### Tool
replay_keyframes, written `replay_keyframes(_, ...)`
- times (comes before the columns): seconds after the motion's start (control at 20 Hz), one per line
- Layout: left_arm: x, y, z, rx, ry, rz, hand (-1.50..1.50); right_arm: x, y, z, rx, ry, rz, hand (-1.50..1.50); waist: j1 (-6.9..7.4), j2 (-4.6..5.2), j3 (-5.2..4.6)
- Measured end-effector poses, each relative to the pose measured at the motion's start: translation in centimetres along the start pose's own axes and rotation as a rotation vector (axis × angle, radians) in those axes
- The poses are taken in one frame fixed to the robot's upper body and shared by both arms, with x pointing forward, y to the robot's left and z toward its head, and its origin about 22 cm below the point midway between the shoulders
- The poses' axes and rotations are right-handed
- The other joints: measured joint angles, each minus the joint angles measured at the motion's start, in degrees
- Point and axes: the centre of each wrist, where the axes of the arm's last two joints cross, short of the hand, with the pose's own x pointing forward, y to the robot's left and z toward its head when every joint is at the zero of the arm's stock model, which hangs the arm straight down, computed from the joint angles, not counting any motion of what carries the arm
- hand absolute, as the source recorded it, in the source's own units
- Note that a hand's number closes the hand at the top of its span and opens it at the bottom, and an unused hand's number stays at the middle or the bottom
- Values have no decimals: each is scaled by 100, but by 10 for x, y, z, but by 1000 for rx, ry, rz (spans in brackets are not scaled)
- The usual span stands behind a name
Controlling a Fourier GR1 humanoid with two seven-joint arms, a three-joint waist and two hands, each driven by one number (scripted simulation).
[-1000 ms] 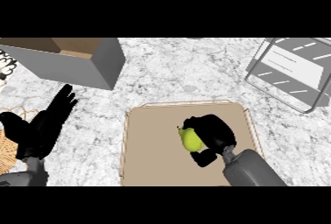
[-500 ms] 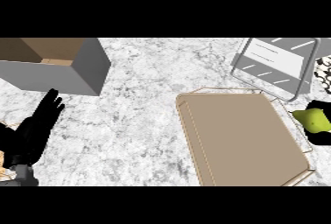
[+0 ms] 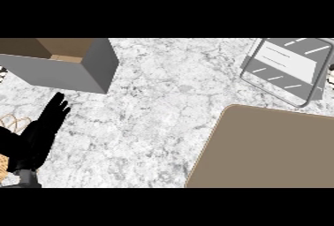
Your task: Pick the pear from the tray and place it in the tiered basket
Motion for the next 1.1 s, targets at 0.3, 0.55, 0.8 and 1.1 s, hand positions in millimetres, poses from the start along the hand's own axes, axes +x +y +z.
replay_keyframes(0.3,6,-11,-13,-42,-13,-6,0,-29,-54,-1,-77,-79,-147,150,229,32,-24)
replay_keyframes(0.55,8,-16,-14,-64,-7,-8,0,-6,-72,-23,-36,-118,-189,150,321,33,-35)
replay_keyframes(0.8,9,-18,-12,-67,-11,-14,0,38,-72,-50,-12,-149,-214,150,368,33,-40)
replay_keyframes(1.1,16,-18,-13,-72,-16,-18,0,84,-63,-78,16,-139,-203,150,387,21,-71)
